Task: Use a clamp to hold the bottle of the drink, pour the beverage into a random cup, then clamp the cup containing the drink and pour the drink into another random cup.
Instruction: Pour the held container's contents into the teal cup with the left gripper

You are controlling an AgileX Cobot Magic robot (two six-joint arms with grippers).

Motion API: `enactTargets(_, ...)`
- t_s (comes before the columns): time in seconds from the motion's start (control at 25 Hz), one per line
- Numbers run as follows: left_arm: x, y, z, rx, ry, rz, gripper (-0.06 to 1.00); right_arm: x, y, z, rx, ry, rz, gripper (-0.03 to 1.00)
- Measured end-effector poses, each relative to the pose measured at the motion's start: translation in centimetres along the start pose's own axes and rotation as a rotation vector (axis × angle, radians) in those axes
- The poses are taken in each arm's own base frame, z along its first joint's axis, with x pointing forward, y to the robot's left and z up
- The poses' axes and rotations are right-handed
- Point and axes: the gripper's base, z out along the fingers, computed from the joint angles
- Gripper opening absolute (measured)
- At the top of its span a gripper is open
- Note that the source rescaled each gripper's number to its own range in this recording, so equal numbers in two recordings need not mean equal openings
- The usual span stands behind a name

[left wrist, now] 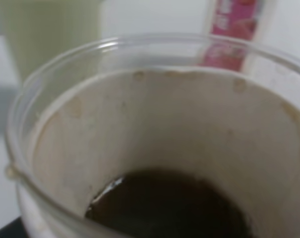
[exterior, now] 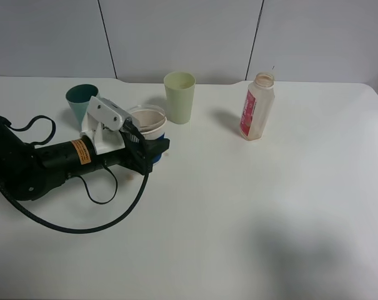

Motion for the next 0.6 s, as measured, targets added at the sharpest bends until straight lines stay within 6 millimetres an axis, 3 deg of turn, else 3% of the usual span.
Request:
enactTargets(0.2, -0.3, 0.2, -1.3, -0.08, -0.007, -0.018, 0.0, 0.0, 0.0, 0.0, 0.0, 0.0, 0.0, 1.0)
enactTargets(0.6, -0.6, 3.3, -6.0, -0.283, -0.01, -0.054, 0.0, 0.0, 0.0, 0.0, 0.0, 0.0, 0.0, 1.0)
